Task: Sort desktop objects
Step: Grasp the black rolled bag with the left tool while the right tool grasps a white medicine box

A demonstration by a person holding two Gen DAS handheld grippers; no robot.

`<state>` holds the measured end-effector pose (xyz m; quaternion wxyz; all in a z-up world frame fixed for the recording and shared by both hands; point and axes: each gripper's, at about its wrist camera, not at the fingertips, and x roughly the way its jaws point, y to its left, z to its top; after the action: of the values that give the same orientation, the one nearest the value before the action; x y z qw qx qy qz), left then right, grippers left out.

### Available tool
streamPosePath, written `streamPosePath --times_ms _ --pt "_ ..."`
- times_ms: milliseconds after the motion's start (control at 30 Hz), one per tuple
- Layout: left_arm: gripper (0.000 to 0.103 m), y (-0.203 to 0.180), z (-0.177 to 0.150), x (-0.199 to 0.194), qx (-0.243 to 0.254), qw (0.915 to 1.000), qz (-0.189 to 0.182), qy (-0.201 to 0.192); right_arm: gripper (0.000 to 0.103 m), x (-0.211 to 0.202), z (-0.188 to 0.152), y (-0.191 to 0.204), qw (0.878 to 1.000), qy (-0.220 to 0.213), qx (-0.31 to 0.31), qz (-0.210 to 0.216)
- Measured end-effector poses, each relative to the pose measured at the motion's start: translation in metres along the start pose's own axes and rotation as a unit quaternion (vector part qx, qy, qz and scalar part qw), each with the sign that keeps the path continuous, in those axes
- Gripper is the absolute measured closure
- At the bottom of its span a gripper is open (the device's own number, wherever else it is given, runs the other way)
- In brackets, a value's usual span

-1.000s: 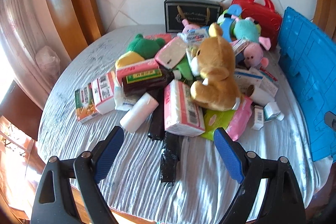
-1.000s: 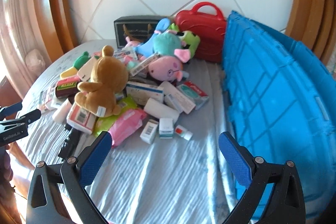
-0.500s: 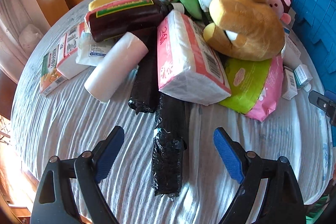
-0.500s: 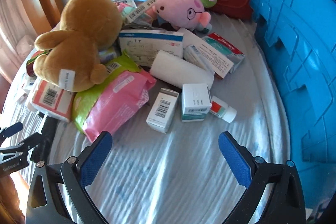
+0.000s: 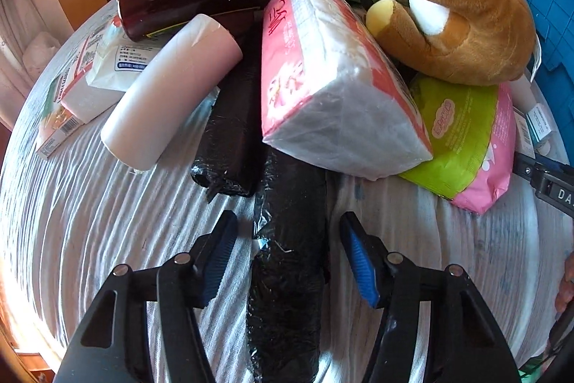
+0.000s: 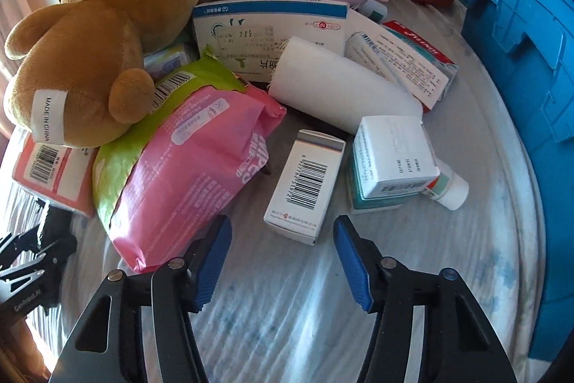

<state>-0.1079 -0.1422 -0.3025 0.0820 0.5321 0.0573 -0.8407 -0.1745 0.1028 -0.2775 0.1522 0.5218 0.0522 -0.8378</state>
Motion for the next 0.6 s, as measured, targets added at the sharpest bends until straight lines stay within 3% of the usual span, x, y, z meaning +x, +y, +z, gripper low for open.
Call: streamPosePath --times_ms 167,367,433,467,500,600 --pt "0.028 0.004 -0.004 0.003 -0.012 0.9999 0.003 -0.009 0.044 0.014 0.002 0.003 1.0 -0.013 -0.008 -0.018" --pt "0.026 0.001 -0.009 0.004 -0.01 0.9997 0.006 -0.021 0.043 0.016 -0.001 0.005 0.998 -0.045 -0.002 -0.034" --pt "0.032 -0.001 -0.01 0.003 -0.011 0.9997 0.002 -0.022 0.051 0.015 -0.002 0.004 0.998 -0.049 0.0 -0.038" --pt "0.041 -0.003 -0.012 0.002 -0.007 0.9997 -0.001 -0.025 0.066 0.014 -0.001 0.003 0.998 -0.05 0.001 -0.033" --pt "0.054 -0.007 -0.013 0.0 -0.001 0.9996 -0.005 -0.028 0.068 0.013 -0.001 0.002 0.998 -0.048 0.001 -0.034" --pt "0.066 -0.019 -0.016 -0.003 0.014 0.9994 0.001 -0.031 0.069 0.013 0.0 0.0 0.999 -0.042 -0.005 -0.028"
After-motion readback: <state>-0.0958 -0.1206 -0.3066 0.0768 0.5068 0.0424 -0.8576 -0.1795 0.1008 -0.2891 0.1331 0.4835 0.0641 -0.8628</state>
